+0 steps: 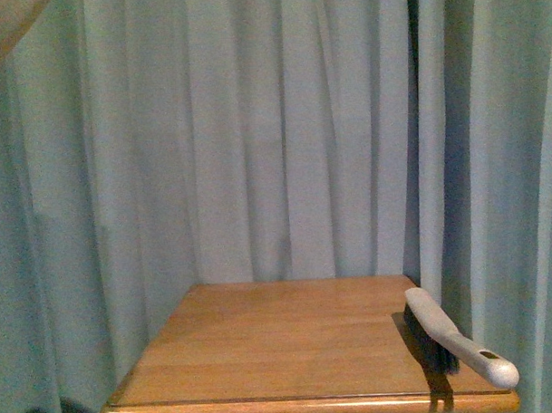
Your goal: Clean up trash
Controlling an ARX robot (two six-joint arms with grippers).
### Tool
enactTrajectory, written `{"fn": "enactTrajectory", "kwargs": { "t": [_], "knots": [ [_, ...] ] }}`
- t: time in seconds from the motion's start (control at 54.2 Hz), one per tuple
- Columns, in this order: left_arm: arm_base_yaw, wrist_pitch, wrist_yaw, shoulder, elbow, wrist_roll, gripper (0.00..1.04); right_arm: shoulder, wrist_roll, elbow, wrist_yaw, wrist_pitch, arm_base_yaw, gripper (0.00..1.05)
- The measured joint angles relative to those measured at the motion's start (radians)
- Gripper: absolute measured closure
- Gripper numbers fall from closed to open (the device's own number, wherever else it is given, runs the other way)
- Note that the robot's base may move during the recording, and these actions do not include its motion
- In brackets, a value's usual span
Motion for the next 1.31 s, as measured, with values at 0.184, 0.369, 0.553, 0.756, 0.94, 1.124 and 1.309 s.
{"fn": "enactTrajectory", "kwargs": {
  "t": [0.184,0.369,0.553,0.756,0.94,1.124,1.309],
  "knots": [
    [0.000,0.000,0.000,0.000,0.000,-0.001,0.77,0.502,0.119,0.370,-0.150,-0.021,0.019,0.07],
    [0.000,0.000,0.000,0.000,0.000,-0.002,0.77,0.862,0.199,0.682,-0.179,-0.113,0.045,0.07],
    [0.000,0.000,0.000,-0.001,0.000,-0.003,0.77,1.139,0.259,0.924,-0.163,-0.212,0.083,0.07],
    [0.000,0.000,0.000,-0.001,0.000,-0.003,0.77,1.360,0.354,1.089,-0.163,-0.308,0.122,0.07],
    [0.000,0.000,0.000,-0.001,0.000,-0.003,0.77,1.498,0.407,1.206,-0.137,-0.340,0.144,0.07],
    [0.000,0.000,0.000,-0.001,0.000,-0.003,0.77,1.572,0.434,1.278,-0.151,-0.361,0.148,0.07],
    [0.000,0.000,0.000,-0.001,0.000,-0.003,0.77,1.647,0.462,1.331,-0.164,-0.386,0.156,0.07]
  ]
}}
